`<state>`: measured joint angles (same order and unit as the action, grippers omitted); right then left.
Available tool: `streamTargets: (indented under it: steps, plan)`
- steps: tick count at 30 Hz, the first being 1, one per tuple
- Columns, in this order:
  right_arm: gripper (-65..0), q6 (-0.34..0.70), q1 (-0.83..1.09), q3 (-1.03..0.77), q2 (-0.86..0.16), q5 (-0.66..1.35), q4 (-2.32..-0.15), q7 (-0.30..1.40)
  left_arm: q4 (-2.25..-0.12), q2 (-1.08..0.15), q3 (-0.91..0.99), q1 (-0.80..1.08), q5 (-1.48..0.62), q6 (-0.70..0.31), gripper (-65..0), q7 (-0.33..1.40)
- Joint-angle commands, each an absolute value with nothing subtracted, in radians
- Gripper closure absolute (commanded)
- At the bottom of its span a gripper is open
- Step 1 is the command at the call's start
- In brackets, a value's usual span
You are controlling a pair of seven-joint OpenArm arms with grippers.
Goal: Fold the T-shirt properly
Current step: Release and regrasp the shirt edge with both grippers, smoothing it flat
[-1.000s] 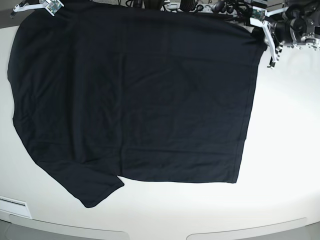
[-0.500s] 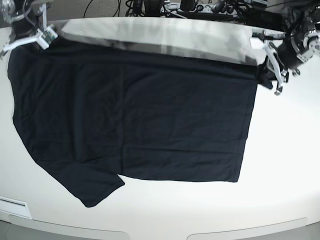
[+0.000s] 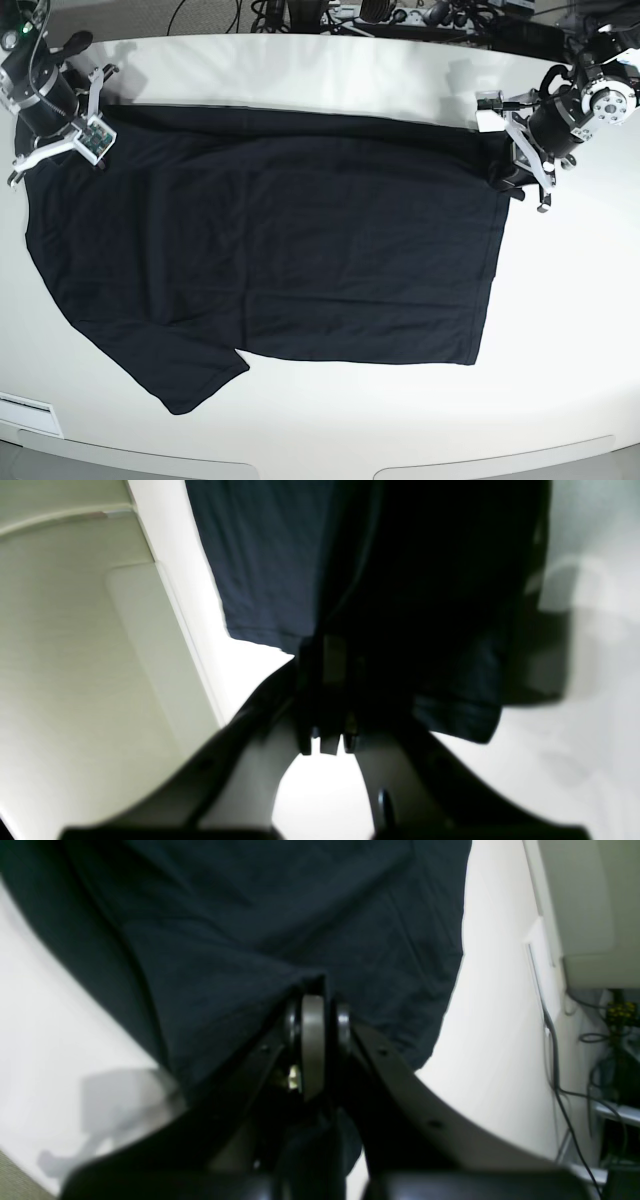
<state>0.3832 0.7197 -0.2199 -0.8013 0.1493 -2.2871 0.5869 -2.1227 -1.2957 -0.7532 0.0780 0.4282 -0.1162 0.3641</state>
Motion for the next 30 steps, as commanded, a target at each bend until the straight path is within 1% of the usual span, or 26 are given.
streamTargets:
  steps: [1, 6, 10, 14, 16, 20, 30]
  plan:
    - [0.0, 0.379, 0.704, -0.229, -0.818, 0.162, -2.288, 0.567, -2.115, -1.298, -0.745, 0.072, 0.437, -0.100, 0.0, 0.350]
    - [0.0, 0.424, 0.641, -0.218, -0.817, 0.213, -2.224, 0.561, -2.046, -1.221, -0.745, 0.071, 0.437, -0.099, 0.0, 0.344]
    - [0.0, 0.421, 0.578, -0.159, -0.817, 0.209, -2.170, 0.561, -2.026, -1.186, -0.745, 0.070, 0.441, -0.090, 0.0, 0.340]
    - [0.0, 0.404, 0.512, -0.082, -0.817, 0.180, -2.141, 0.561, -2.026, -1.183, -0.745, 0.068, 0.501, -0.068, 0.0, 0.342]
    - [0.0, 0.375, 0.483, -0.049, -0.817, 0.143, -2.137, 0.561, -2.026, -1.183, -0.745, 0.068, 0.520, -0.049, 0.0, 0.342]
    - [0.0, 0.322, 0.444, -0.013, -0.818, 0.097, -2.137, 0.561, -2.026, -1.183, -0.741, 0.066, 0.520, -0.047, 0.0, 0.341]
    - [0.0, 0.332, 0.437, -0.012, -0.818, 0.104, -2.137, 0.549, -2.000, -1.183, -0.725, 0.065, 0.521, -0.047, 0.0, 0.340]
